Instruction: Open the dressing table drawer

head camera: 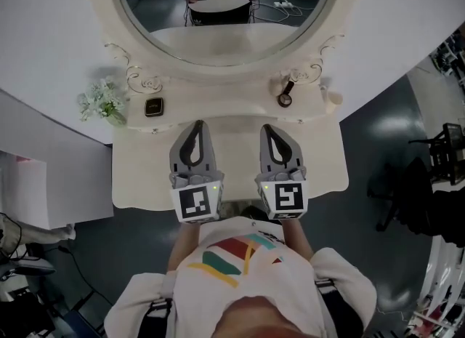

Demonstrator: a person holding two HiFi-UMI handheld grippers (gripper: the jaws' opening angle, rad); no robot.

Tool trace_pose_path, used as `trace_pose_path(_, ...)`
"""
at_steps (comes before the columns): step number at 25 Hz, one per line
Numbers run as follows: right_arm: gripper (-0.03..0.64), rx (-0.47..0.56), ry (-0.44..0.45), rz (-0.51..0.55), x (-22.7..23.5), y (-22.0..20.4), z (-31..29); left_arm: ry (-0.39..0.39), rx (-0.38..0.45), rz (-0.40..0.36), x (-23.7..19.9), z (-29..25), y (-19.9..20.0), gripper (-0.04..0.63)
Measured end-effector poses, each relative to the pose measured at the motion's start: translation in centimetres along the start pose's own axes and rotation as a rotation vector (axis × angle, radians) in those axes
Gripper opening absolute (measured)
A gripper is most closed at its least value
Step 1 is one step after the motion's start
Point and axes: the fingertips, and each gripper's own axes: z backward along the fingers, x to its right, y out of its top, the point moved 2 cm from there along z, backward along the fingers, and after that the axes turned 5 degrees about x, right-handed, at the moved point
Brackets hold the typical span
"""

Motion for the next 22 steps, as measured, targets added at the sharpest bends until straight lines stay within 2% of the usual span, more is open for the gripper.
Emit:
trace_pose_path(3,0.0,0.008,0.018,-0.011,0.2,-0.2,-1.0,0.018,0.021,0.002,-0.1,-1.1,0.0,0.008)
trace_pose_path(5,0.0,0.009,0.032,-0.021,0.2,-0.4,-1.4,0.032,0.062,0.008,-0.3,-1.7,-0.1,0.008)
trace_pose_path(9,0.0,0.02,0.053,-0.039,0.2,-0.5,-2.1,0.028,0.015,-0.008,0.0,-2.3,0.1,0.008)
trace_pose_path(14,0.0,0.016,0.058,-0.041,0.1,-0.8,-2.5,0.04,-0.004,-0.009,-0.4,-2.4,-0.4,0.008)
trace_pose_path(17,0.0,0.01,0.068,-0.042,0.2,-0.9,-2.6,0.048,0.006,-0.008,-0.6,-2.7,-0.8,0.008)
trace_pose_path(22,0.0,-0.009,0.036,-0.024,1.4,-1.8,-2.7,0.056,0.039,0.0,-0.2,-3.4,-0.4,0.009)
